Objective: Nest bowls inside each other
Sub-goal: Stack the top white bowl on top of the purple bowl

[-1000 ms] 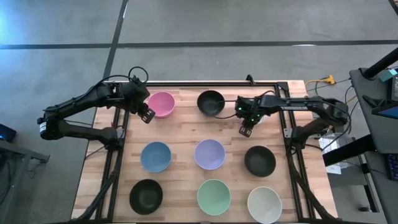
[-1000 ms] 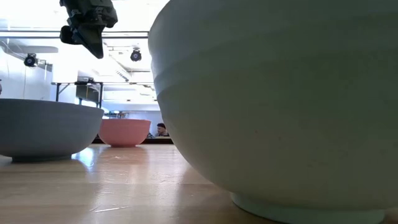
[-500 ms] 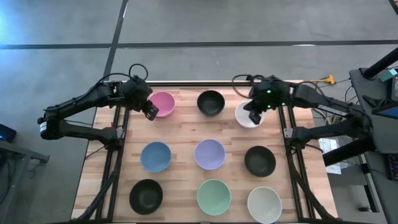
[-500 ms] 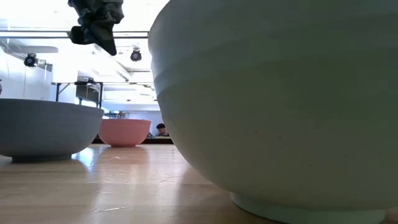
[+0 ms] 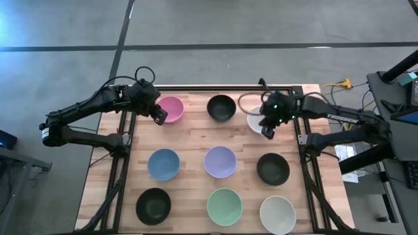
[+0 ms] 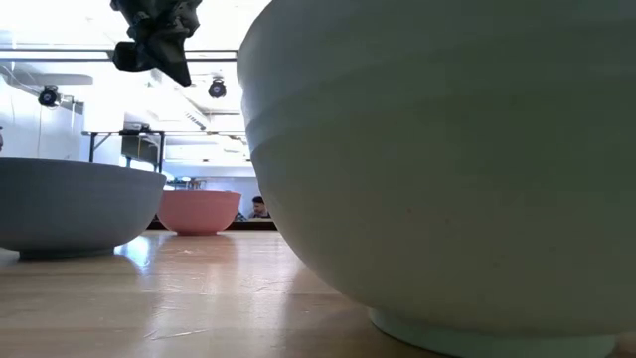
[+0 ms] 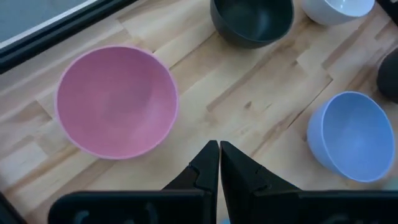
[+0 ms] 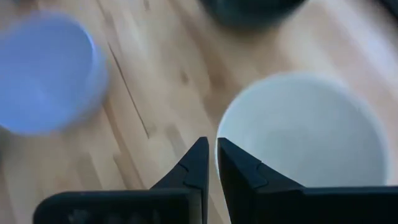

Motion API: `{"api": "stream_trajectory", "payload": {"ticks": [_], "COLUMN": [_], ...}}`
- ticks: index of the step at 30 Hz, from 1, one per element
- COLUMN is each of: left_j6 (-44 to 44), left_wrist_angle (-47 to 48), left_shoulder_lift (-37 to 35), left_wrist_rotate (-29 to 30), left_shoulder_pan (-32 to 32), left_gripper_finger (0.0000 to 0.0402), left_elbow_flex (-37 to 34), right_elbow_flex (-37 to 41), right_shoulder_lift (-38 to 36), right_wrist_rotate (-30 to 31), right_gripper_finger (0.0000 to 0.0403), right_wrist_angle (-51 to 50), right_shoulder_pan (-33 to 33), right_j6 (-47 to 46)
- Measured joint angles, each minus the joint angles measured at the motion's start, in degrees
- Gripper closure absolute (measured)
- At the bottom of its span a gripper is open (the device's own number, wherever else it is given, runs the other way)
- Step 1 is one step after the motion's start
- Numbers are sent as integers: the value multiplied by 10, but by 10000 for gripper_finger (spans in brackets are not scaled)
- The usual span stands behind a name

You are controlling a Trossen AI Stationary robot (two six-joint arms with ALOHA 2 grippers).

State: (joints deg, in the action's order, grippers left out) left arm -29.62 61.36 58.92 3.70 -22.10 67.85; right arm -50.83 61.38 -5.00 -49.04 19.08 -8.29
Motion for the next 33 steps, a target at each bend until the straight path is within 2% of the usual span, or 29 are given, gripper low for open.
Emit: {"api": "stream_trajectory", "payload": {"ticks": [3, 6, 13, 19, 22, 25, 33], "left_j6": [0, 0, -1, -1, -1, -1, -2], "left_wrist_angle": [0, 0, 0, 0, 0, 0, 0], "left_shoulder_lift": [0, 0, 0, 0, 0, 3, 3], "left_wrist_rotate": [-1, -2, -3, -3, -3, -4, -5], "left_shoulder_pan": [0, 0, 0, 0, 0, 0, 0], "left_gripper_finger": [402, 402, 402, 402, 402, 402, 402], "left_elbow_flex": [0, -3, -4, -5, -6, -6, -6], "right_elbow_flex": [41, 76, 106, 108, 108, 108, 101], "right_shoulder_lift": [12, 21, 60, 122, 160, 193, 207], "right_wrist_rotate": [-1, -3, 27, 40, 40, 40, 50], "right_gripper_finger": [357, 324, 246, 220, 224, 246, 353], "right_wrist_angle": [19, 62, 112, 122, 122, 122, 123], "right_shoulder_pan": [-11, -19, -19, -19, -19, -19, -20], "right_j6": [12, 16, 16, 22, 28, 30, 40]}}
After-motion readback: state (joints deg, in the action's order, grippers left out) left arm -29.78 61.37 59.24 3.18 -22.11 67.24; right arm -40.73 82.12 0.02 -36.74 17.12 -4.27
